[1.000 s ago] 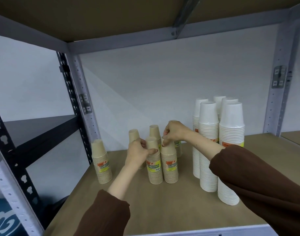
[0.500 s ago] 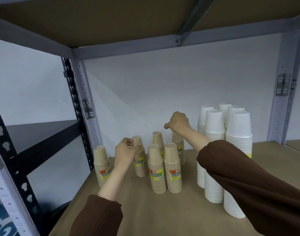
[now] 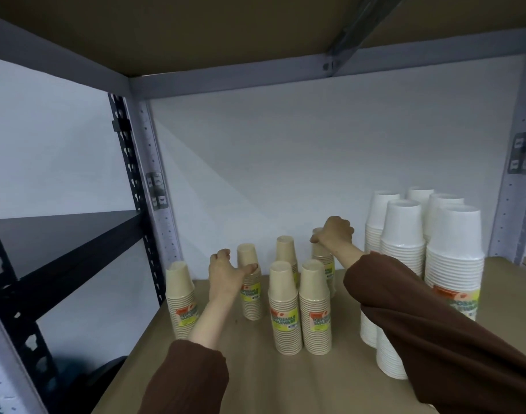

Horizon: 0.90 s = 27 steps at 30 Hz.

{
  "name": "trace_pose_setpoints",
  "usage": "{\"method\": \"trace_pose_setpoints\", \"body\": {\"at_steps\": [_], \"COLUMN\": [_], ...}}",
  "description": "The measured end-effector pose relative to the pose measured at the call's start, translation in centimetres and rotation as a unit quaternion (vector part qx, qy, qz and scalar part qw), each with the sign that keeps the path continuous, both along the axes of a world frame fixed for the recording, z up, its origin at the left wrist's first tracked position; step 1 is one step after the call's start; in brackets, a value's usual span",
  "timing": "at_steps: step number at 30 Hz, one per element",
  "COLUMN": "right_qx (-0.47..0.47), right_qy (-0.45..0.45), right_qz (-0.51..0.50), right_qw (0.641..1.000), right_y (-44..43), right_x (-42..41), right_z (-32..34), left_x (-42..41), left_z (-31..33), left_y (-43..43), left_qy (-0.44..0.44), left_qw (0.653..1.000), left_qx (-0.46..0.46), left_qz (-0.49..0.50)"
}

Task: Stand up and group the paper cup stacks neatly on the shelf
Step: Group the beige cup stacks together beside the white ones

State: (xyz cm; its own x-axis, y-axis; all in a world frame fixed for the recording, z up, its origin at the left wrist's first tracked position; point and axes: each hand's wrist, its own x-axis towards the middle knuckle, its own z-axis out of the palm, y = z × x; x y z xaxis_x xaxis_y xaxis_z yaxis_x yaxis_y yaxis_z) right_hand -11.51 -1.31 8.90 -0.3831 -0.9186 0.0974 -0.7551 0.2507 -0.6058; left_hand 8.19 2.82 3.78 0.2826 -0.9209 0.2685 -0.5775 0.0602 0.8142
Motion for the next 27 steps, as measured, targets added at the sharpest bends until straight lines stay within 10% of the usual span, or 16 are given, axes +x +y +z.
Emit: {"method": "trace_pose_setpoints", "body": {"at_steps": [27], "right_qx": [-0.199], "right_qy": [-0.141], "right_qz": [0.010], "right_qw": [0.970], "right_y": [1.8], "right_x": [2.2], "right_z": [2.6], "left_x": [-0.5], "left_z": [2.2], "left_y": [1.2], "left_qy": [0.026], "left_qw": [0.990], "left_qx": [-0.124], "left_qz": [0.055]}}
